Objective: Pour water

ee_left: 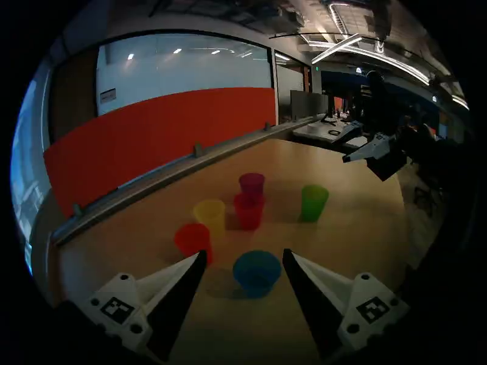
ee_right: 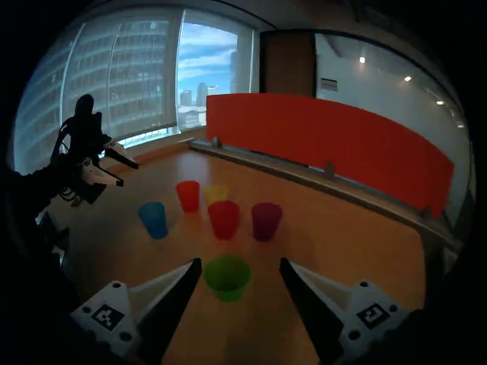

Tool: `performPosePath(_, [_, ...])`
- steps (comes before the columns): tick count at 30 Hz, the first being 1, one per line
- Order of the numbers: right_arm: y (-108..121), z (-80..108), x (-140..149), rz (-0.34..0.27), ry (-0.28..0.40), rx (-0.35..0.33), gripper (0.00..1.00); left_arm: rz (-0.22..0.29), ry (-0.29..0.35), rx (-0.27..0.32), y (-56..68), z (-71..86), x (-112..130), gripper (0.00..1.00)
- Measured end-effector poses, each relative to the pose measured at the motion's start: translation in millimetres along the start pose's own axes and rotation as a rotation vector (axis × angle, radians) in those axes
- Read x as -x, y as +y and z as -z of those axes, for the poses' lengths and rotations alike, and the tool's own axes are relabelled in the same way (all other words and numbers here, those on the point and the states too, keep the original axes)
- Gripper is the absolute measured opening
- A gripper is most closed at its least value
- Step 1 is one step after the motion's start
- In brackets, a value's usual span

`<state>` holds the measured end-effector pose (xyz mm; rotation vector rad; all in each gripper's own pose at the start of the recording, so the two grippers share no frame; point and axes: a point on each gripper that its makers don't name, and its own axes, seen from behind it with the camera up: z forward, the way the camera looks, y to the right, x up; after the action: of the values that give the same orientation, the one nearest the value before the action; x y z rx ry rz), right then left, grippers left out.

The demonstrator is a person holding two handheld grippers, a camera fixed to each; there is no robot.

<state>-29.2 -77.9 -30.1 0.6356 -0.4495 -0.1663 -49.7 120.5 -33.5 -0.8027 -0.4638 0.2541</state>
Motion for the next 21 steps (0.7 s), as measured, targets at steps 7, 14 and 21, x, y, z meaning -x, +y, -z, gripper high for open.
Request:
performPosePath(7, [0, -6.8, 16, -0.005, -0.028, -0.006, 1.0, 0.006, -0.055, 0.017, 6.0, -9.9, 27, 0.92])
performPosePath(14, [-2, -14.6, 29, -0.013, -0.05, -0.017, 1.0, 0.014, -0.097, 0.027, 7.2, -18.3, 49, 0.92])
performPosePath(21, [-2, -24.3, 43, -0.021, -0.071, -0.022, 1.0, 0.02, -0.123, 0.042, 10.0, -28.2, 64, 0.92])
